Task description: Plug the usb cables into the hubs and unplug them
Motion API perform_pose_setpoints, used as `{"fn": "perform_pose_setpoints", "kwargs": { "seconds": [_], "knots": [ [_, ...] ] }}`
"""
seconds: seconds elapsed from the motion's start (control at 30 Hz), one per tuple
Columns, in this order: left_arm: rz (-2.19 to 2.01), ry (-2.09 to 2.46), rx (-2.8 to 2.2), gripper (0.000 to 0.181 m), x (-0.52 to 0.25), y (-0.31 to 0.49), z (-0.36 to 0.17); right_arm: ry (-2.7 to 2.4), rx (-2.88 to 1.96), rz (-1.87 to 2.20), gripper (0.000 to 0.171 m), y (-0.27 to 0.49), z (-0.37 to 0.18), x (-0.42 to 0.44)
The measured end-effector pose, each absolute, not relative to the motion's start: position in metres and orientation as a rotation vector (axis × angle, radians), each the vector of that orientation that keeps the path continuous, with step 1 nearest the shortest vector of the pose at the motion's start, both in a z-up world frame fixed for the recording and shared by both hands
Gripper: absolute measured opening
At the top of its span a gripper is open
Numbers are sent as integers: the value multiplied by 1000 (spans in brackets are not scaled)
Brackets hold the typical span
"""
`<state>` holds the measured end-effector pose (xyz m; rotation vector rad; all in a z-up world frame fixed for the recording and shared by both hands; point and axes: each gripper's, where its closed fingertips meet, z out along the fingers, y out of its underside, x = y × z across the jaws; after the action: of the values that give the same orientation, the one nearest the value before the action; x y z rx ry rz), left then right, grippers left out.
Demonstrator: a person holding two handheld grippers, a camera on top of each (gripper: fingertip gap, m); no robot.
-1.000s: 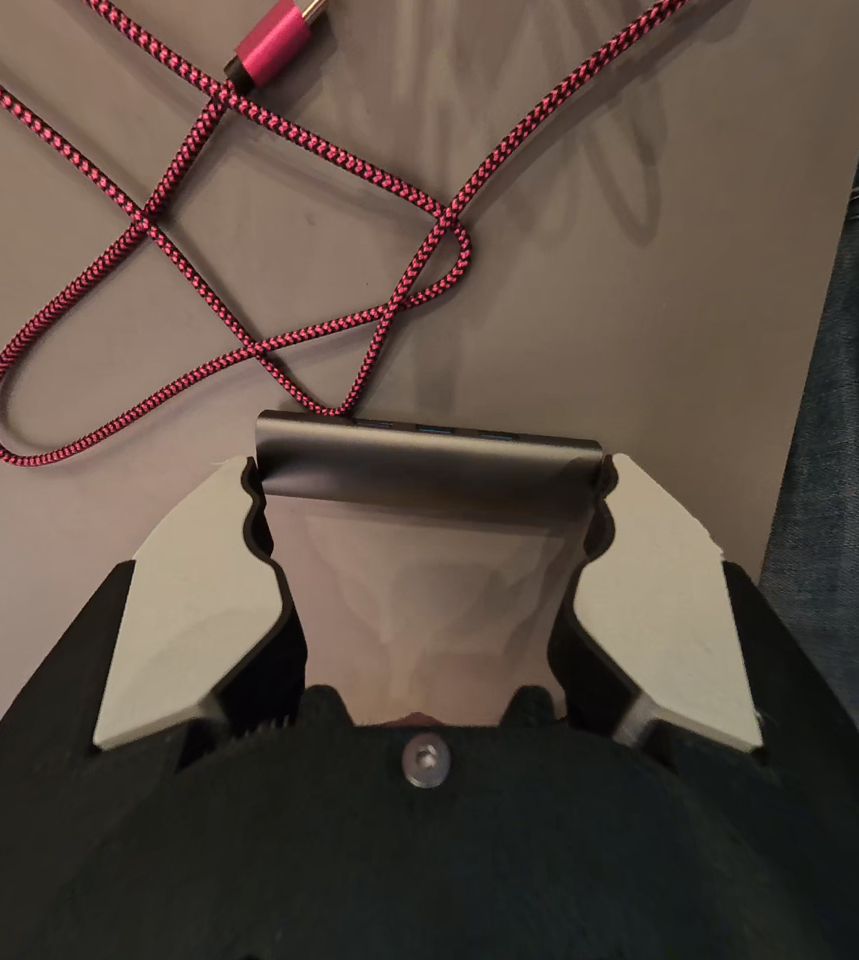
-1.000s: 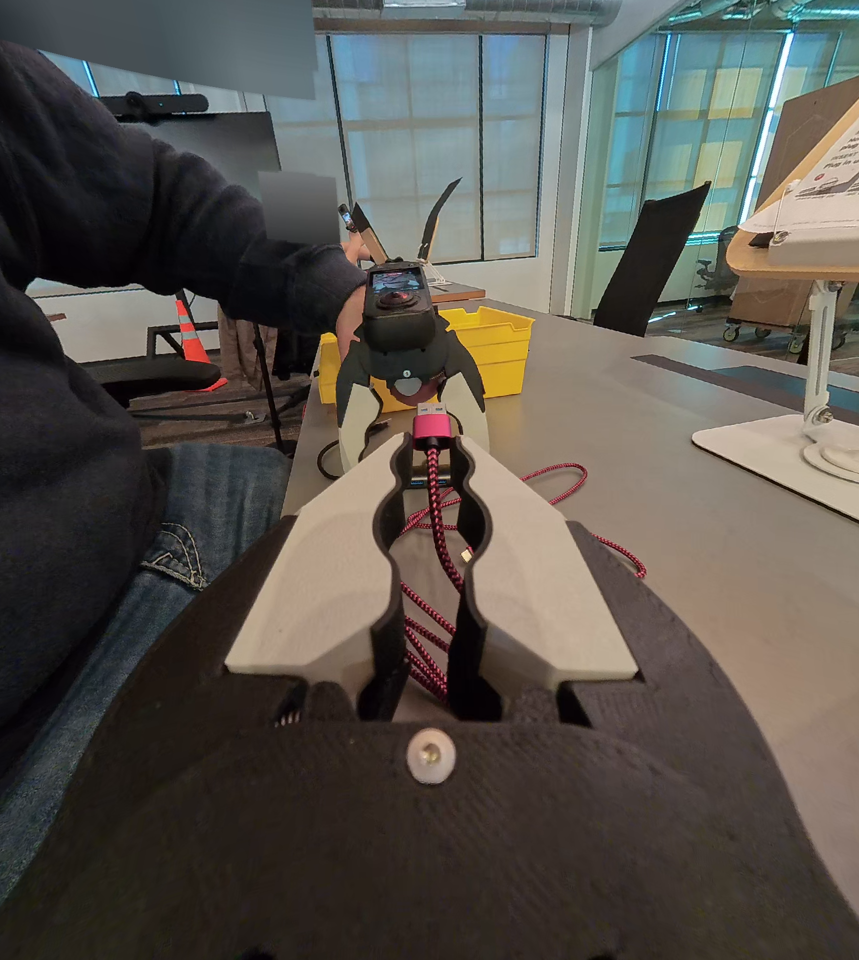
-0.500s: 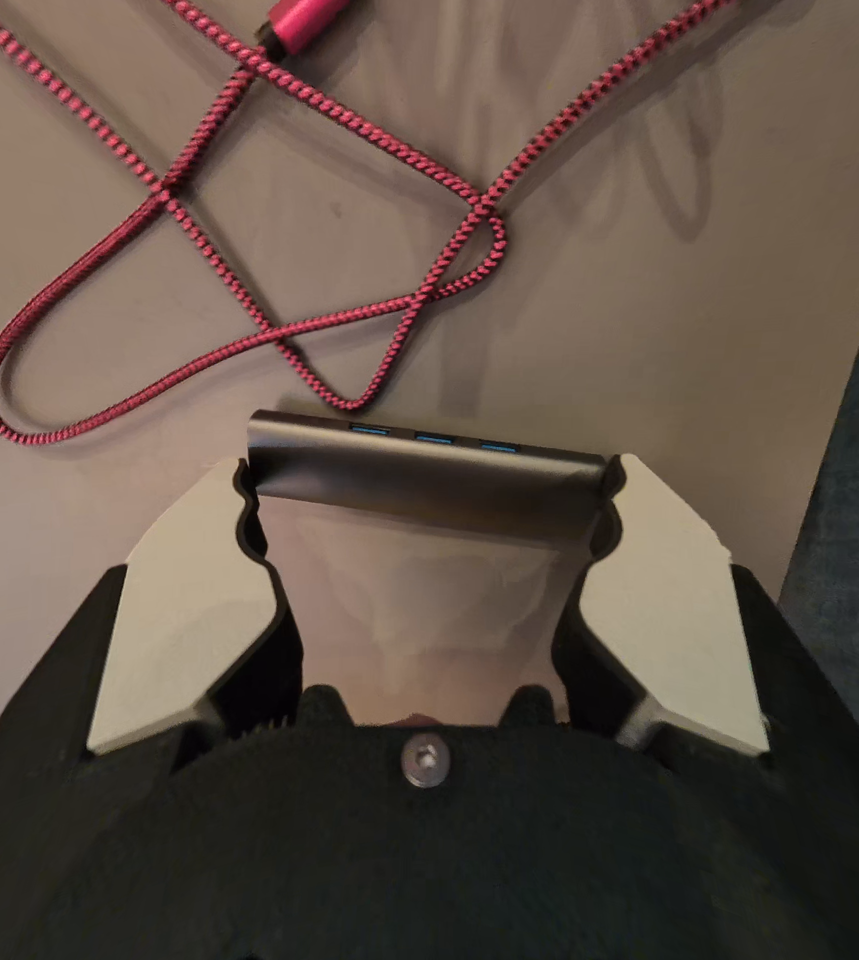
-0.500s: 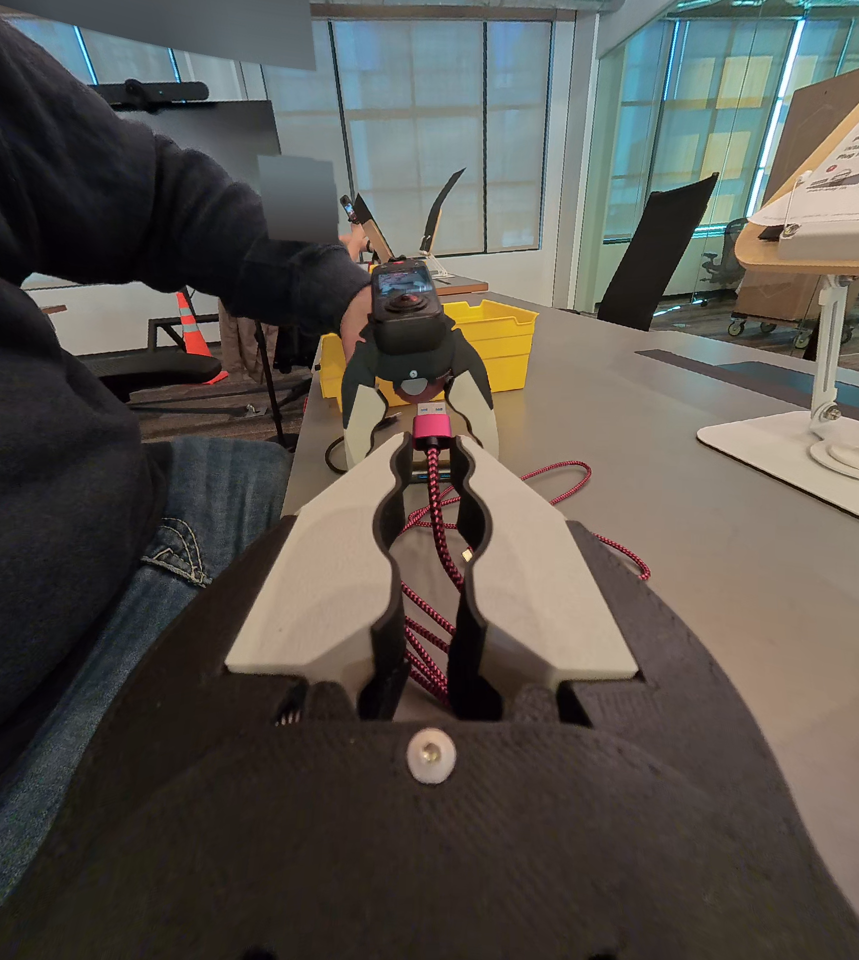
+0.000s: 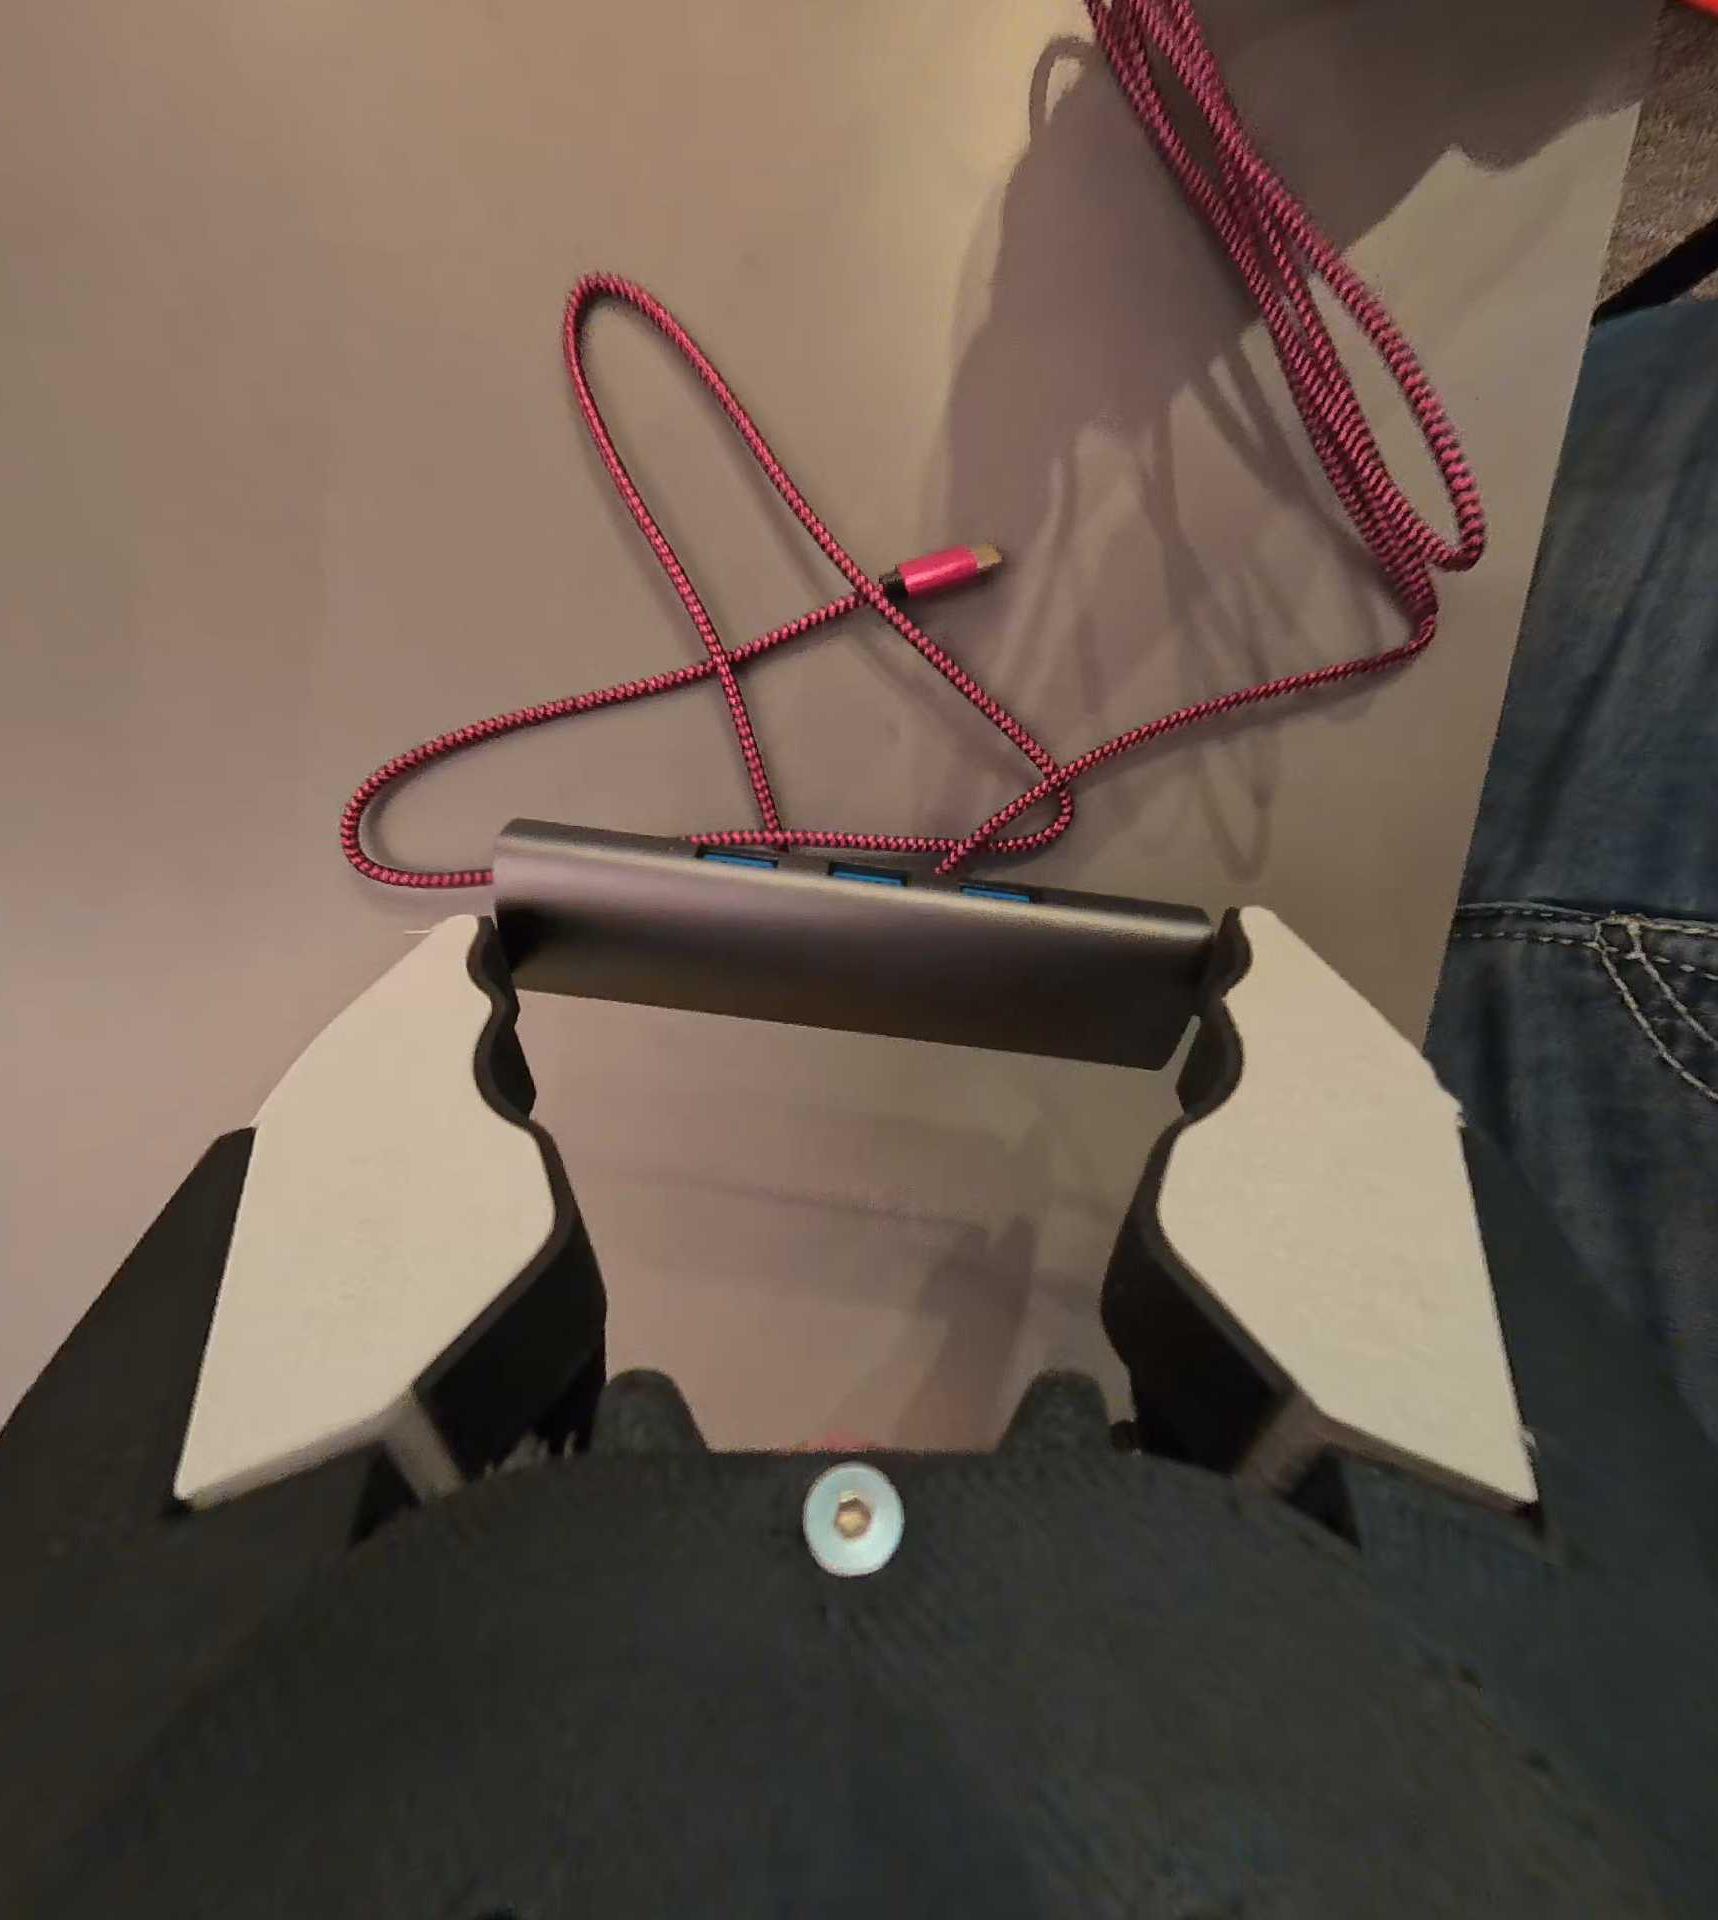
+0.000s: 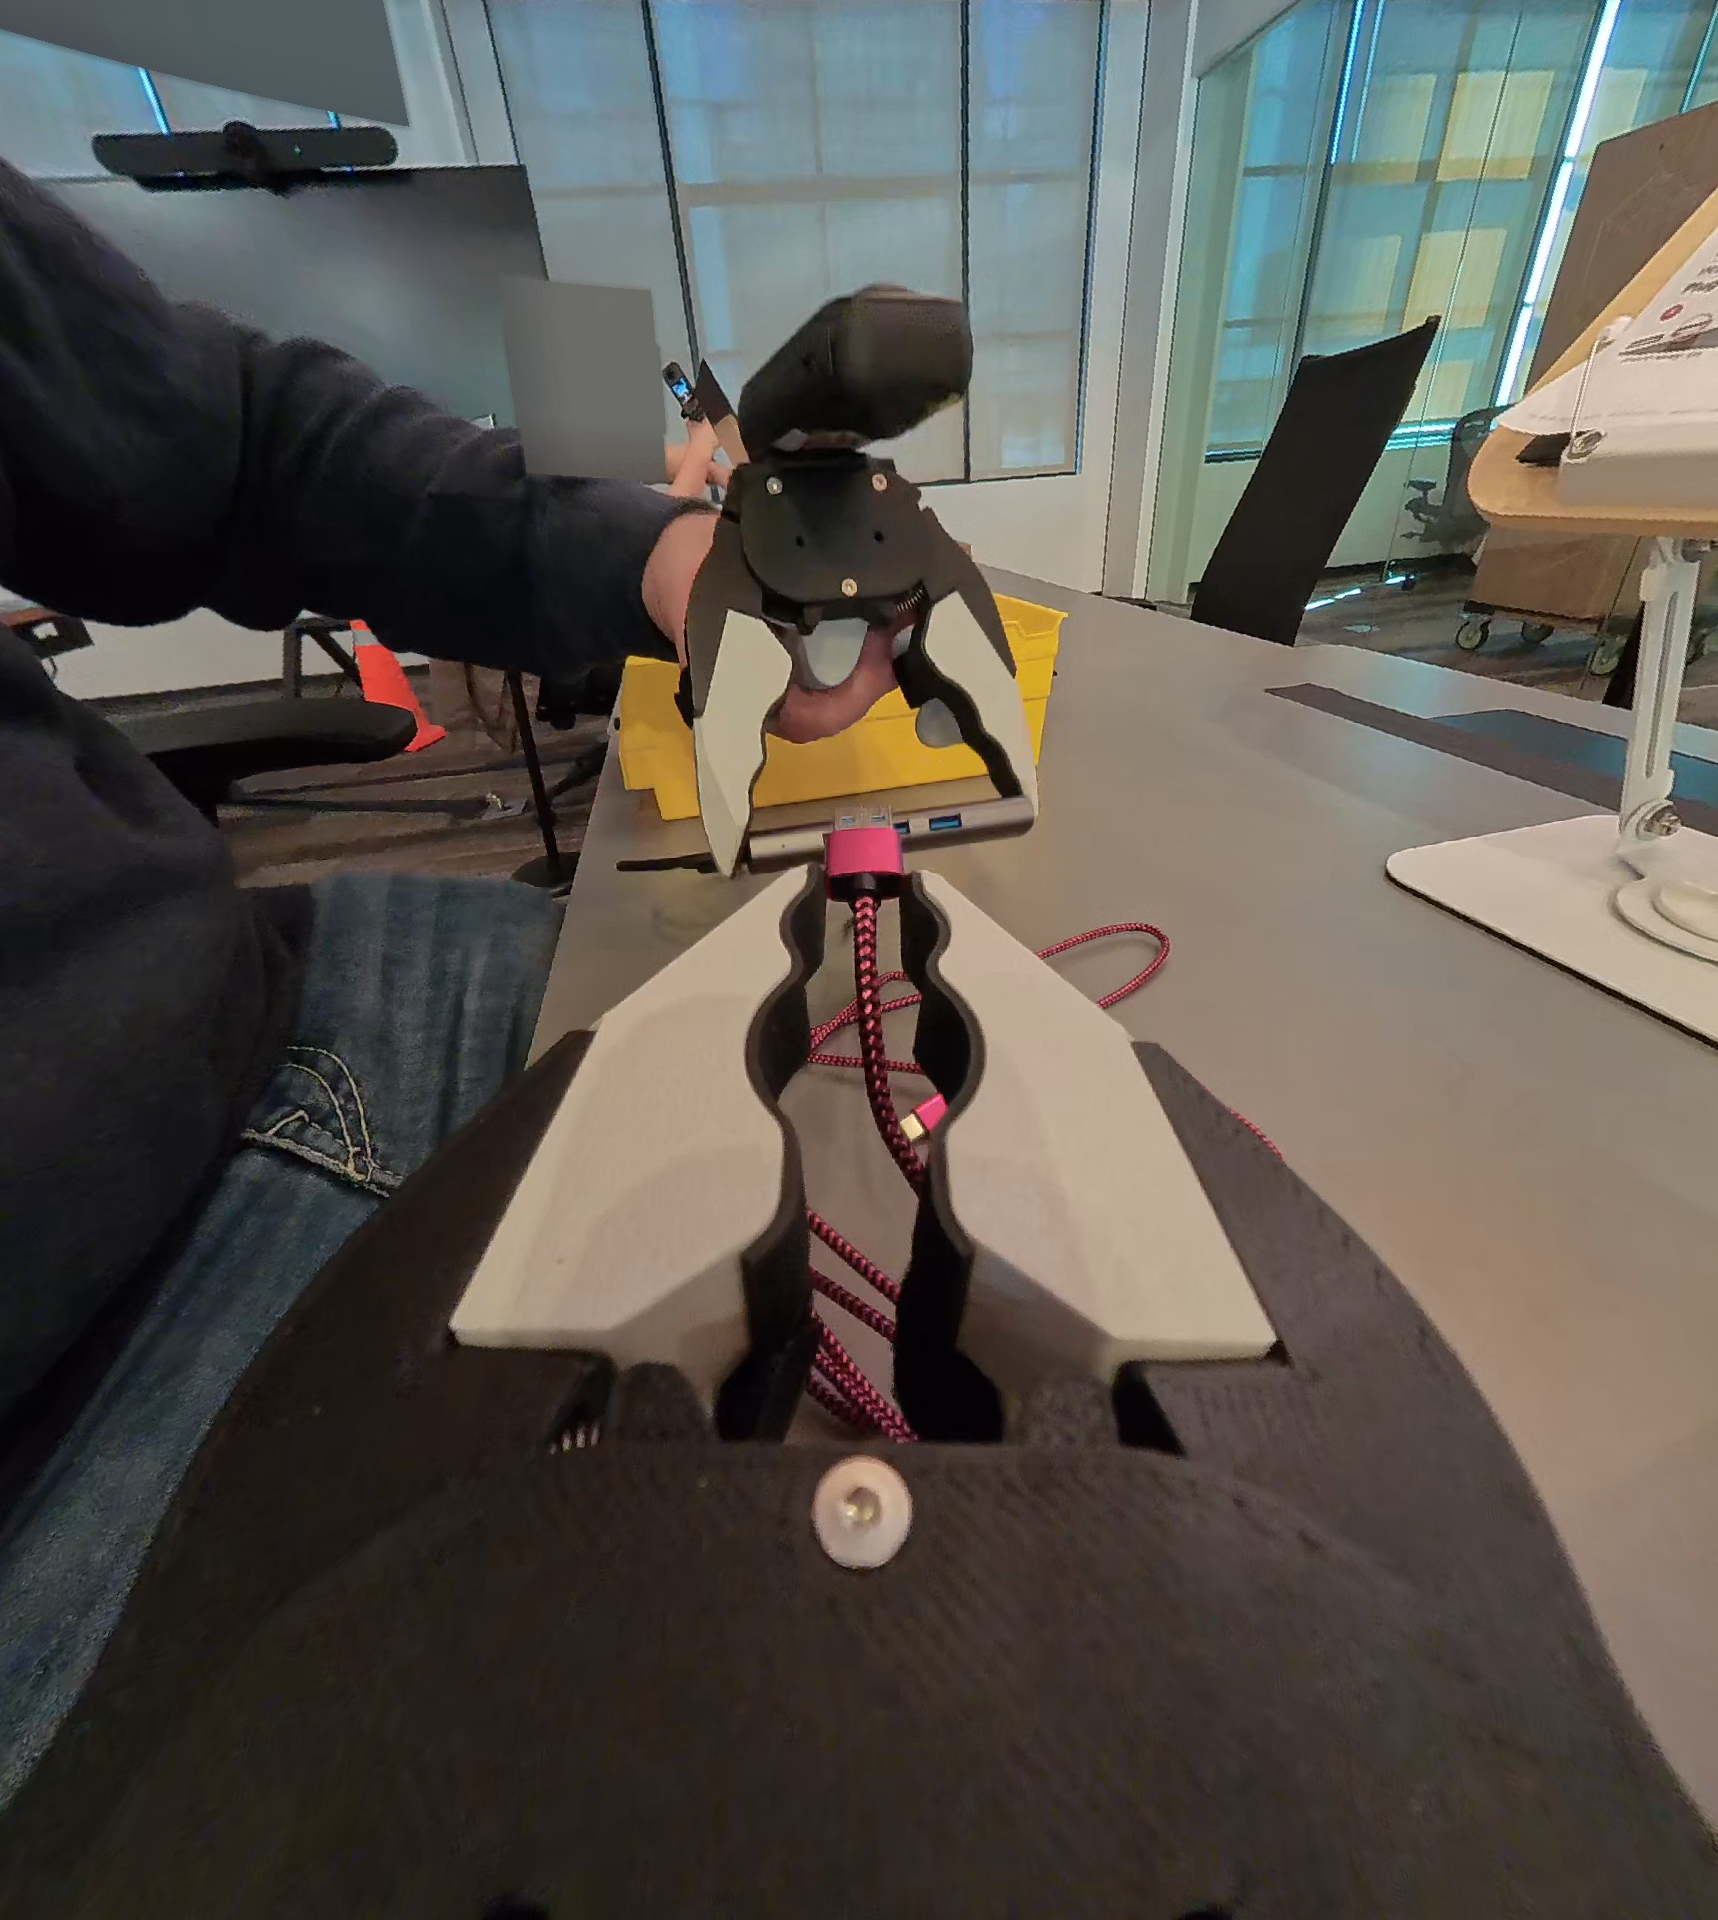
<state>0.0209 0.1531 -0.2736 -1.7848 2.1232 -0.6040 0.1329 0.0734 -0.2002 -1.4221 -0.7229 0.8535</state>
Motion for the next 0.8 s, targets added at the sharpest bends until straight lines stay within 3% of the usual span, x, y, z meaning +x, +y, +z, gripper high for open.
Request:
{"fn": "perform_pose_setpoints", "kwargs": {
  "seconds": [0.27, 0.8],
  "knots": [
    [-689, 2044, -1747, 122, 31, 152, -248, -773, -1428, 845, 12, 87, -195, 121],
    [-579, 2121, -1747, 122, 42, 144, -245, -940, -1526, 824, 13, 120, -211, 84]
  ]
}}
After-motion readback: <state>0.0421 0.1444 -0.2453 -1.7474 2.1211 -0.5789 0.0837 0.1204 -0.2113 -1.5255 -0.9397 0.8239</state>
